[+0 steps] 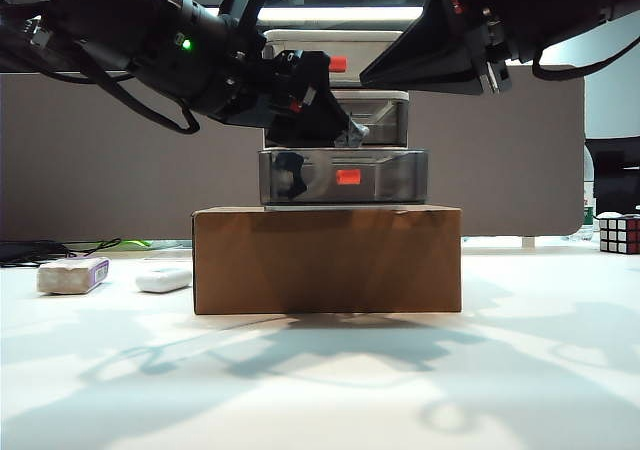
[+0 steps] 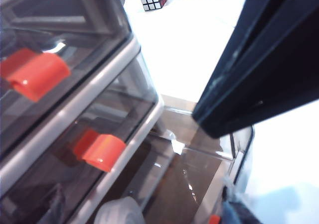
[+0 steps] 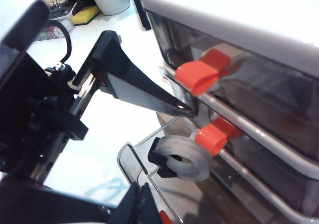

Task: Open the third layer of the drawer on the table, pick up the transparent tape on the table and put it in, and finally close the drawer.

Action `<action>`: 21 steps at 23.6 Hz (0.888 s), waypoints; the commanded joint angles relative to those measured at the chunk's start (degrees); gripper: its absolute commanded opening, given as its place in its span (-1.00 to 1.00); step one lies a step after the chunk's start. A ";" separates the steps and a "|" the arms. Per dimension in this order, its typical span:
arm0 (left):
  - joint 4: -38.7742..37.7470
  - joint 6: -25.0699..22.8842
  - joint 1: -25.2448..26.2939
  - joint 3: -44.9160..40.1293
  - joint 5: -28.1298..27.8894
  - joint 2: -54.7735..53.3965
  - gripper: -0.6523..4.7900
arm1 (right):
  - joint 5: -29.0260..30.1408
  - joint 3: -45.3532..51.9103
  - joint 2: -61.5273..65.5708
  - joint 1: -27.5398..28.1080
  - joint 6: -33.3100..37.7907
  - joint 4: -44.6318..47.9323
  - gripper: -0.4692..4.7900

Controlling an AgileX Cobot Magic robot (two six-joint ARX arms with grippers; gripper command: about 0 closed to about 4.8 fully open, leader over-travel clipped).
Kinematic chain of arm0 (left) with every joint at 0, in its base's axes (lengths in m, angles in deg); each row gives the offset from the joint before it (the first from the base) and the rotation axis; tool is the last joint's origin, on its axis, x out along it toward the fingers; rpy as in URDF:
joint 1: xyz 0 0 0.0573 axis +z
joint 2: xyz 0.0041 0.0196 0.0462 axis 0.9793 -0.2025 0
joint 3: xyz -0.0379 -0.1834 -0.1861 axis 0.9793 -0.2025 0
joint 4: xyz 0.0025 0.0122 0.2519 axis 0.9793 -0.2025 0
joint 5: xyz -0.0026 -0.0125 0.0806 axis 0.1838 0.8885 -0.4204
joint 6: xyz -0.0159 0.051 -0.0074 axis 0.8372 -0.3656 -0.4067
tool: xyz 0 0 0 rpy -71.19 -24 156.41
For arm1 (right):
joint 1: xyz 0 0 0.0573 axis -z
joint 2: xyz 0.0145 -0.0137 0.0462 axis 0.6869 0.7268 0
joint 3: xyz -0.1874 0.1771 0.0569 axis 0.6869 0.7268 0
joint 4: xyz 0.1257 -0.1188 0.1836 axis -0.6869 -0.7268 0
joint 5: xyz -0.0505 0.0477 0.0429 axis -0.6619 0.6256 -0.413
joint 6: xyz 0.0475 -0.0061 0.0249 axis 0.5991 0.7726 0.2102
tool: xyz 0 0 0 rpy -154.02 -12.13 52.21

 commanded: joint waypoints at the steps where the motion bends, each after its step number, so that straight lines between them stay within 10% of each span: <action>1: 0.57 6.51 -0.39 0.20 0.24 1.01 0.67 | 0.52 -0.17 -0.26 -0.04 0.02 0.59 -0.84; 4: -1.66 13.81 -0.74 0.20 0.31 1.03 0.67 | 0.52 -0.17 -0.26 -0.04 0.00 0.61 -0.84; 21: -6.93 13.03 -3.17 0.20 6.27 1.64 0.57 | 1.60 -0.17 -0.26 -0.04 0.02 0.42 -0.84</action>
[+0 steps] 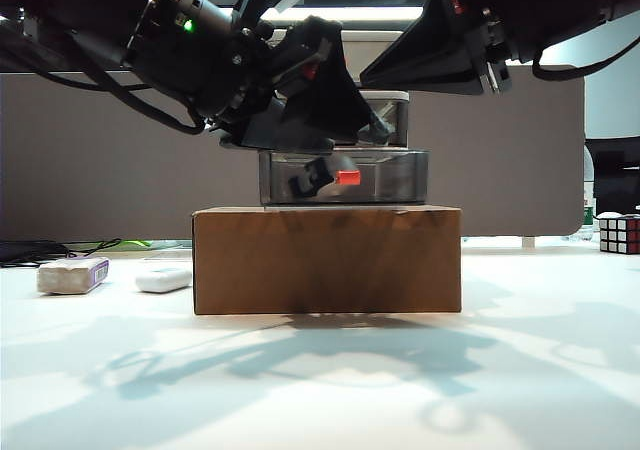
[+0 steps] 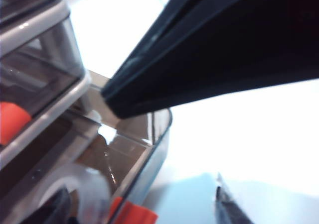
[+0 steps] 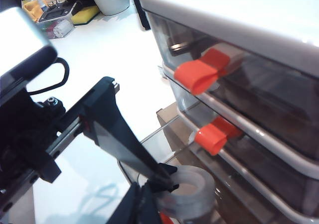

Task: Open the third layer of the drawer on the table, pick up the transparent tape on the table and put it in, and finally close the drawer.

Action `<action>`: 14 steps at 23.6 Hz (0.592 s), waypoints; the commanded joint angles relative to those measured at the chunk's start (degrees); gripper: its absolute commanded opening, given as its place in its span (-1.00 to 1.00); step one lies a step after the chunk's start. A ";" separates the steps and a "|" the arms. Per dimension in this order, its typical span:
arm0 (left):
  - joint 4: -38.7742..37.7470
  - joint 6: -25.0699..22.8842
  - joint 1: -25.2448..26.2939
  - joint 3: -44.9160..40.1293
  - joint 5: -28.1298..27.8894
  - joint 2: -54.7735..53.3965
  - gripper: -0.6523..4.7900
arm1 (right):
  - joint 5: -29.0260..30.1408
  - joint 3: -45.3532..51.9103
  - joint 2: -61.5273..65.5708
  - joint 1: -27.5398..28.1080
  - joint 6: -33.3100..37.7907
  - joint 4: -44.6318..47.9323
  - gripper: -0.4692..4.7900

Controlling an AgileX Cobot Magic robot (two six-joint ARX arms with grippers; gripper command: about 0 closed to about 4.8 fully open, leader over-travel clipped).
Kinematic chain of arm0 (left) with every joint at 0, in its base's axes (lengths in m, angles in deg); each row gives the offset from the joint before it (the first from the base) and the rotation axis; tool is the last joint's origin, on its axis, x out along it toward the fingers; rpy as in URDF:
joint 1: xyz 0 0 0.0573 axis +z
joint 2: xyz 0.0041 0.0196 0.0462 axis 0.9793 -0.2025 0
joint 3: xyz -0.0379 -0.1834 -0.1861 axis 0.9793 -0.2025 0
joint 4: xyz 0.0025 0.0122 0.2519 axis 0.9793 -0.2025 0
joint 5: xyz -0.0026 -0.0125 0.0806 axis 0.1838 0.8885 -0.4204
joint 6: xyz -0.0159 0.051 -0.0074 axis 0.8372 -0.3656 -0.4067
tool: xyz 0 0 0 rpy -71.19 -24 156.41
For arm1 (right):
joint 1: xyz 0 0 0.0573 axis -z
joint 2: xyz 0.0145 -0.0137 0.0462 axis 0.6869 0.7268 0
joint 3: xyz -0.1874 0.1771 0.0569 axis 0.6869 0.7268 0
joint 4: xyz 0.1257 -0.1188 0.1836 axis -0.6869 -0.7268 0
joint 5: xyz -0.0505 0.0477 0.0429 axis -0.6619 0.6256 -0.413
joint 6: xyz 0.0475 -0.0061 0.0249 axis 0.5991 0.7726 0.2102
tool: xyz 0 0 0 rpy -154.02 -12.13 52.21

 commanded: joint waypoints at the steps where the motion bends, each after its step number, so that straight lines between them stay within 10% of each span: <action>1: -0.44 -0.35 -0.96 0.02 0.09 0.94 0.57 | 1.68 -0.17 -0.26 -0.04 0.02 0.35 -0.84; 10: -7.72 -3.41 -4.15 0.02 0.15 7.96 -0.06 | 1.68 -0.17 -0.63 -0.02 0.00 0.09 -0.84; 14: -13.84 -3.41 -3.91 0.02 0.11 8.85 -0.66 | 1.68 -0.17 -0.66 -0.02 0.02 0.09 -0.84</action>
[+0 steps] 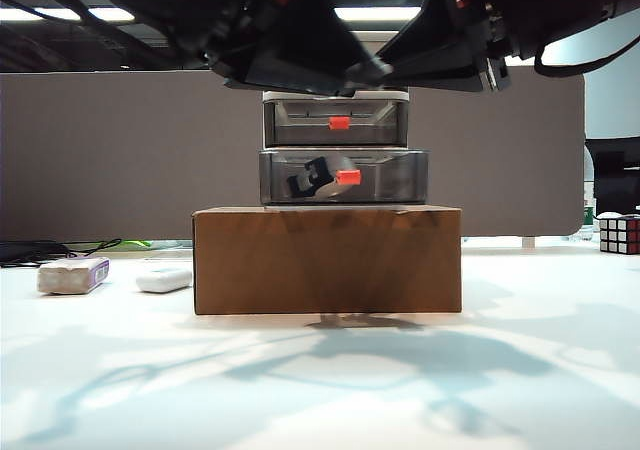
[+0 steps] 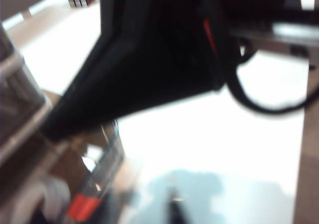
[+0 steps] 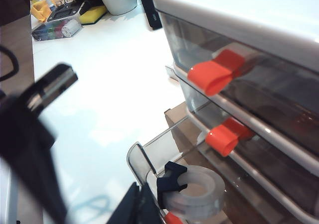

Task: Open the third layer of the drawer on the table, pick up the transparent tape on the table and put it in, and finally close the drawer.

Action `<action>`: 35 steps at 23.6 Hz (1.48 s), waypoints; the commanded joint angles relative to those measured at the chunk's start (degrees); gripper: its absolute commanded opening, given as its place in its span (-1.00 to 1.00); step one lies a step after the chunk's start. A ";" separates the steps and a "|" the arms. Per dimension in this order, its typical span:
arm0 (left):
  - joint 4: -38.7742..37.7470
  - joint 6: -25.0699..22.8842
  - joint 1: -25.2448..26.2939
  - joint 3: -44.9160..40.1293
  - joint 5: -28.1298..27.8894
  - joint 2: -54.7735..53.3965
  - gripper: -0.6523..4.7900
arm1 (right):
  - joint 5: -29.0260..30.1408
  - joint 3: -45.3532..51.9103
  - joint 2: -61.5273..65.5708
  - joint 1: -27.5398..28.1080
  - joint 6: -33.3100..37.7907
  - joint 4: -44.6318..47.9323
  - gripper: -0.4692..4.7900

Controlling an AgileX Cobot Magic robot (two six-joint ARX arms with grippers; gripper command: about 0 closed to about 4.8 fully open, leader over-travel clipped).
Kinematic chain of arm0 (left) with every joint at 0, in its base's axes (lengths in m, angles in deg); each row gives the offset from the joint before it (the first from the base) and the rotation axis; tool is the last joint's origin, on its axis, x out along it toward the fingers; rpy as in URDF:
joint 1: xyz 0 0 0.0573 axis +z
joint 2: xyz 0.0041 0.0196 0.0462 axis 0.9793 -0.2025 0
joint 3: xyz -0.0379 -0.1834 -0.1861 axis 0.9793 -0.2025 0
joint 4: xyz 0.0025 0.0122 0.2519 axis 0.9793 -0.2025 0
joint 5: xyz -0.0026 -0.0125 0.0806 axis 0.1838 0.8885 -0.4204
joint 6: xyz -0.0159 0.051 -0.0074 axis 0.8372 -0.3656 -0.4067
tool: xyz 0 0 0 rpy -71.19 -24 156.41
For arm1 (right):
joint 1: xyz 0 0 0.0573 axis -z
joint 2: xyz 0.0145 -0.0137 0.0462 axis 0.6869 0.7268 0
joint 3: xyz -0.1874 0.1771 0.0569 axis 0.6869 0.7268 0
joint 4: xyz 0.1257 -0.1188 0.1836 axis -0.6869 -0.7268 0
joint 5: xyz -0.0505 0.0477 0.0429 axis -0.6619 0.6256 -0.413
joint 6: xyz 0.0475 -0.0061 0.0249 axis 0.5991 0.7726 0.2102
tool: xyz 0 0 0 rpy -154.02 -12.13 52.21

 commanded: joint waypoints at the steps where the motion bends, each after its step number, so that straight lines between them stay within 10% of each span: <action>1: -6.45 -0.09 0.48 0.07 0.22 -0.13 -0.73 | 0.33 -0.17 -0.28 -0.04 0.02 0.55 -0.84; 14: -5.70 -2.89 4.94 0.02 -11.78 -0.31 -0.78 | 0.07 -0.17 -1.66 -0.02 -0.26 -0.57 -0.84; 35: -3.76 -2.73 6.88 0.02 -7.04 -1.57 -0.78 | -0.11 -0.15 -2.19 0.00 -0.46 -0.68 -0.84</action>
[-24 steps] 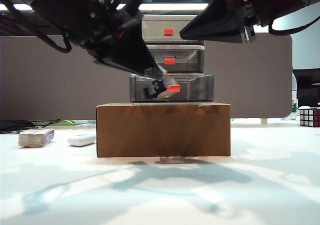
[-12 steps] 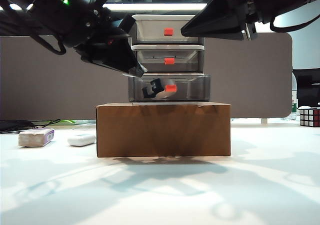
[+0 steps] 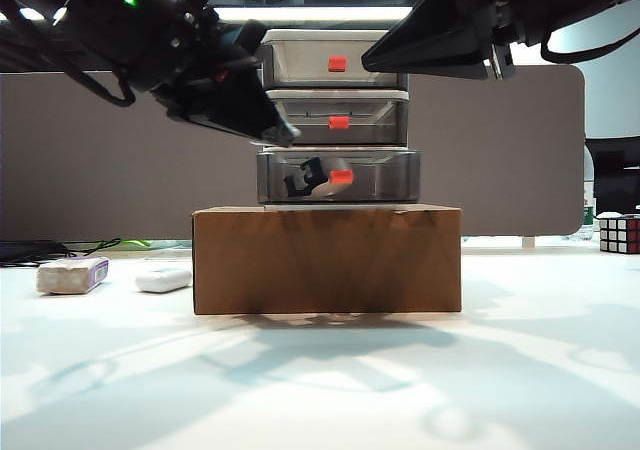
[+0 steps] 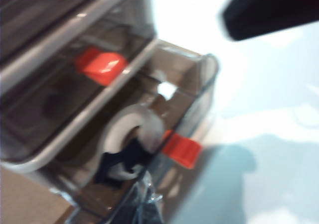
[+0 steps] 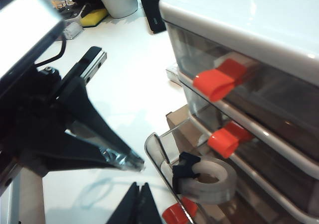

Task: Open the third layer of the drawer on the table, pick up the transparent tape on the table and put it in, and finally close the drawer.

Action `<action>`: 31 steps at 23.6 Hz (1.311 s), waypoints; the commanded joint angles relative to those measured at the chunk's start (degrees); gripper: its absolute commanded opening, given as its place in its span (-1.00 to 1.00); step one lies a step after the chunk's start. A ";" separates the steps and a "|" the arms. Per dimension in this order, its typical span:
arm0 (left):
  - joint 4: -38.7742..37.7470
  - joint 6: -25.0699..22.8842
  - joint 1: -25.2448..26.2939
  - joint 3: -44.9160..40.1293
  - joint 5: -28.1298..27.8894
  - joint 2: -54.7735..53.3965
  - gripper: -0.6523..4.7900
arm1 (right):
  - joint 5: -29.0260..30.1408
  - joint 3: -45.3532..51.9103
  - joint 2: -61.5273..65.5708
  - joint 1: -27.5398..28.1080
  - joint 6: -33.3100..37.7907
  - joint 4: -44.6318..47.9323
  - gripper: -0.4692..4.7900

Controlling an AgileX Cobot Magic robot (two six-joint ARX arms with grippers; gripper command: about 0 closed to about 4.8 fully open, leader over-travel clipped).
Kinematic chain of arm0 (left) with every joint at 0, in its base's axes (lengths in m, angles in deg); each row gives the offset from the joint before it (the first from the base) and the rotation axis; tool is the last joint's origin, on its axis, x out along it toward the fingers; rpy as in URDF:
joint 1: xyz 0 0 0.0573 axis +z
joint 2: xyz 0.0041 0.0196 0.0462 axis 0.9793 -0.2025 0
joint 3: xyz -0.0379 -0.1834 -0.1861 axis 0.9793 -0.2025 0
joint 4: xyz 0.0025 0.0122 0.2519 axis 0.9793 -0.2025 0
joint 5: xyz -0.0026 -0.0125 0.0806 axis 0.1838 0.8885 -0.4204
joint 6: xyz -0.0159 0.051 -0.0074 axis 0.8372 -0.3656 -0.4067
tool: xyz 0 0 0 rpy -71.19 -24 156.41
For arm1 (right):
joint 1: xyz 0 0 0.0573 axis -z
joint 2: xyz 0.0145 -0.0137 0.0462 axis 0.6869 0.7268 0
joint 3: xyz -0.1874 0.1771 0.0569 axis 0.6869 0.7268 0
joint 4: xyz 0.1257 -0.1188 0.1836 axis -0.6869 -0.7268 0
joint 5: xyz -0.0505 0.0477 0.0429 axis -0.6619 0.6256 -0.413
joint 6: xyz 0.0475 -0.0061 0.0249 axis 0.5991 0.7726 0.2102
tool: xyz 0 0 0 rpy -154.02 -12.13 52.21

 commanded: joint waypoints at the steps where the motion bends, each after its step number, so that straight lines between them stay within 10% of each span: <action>1: 0.31 0.04 0.09 0.09 0.59 -1.53 -0.78 | 0.09 -0.15 -0.31 -0.02 -0.24 0.50 -0.84; 31: 24.76 0.70 0.02 0.09 -11.17 -13.79 -0.78 | -2.08 -0.15 -0.28 -0.02 -2.16 0.11 -0.84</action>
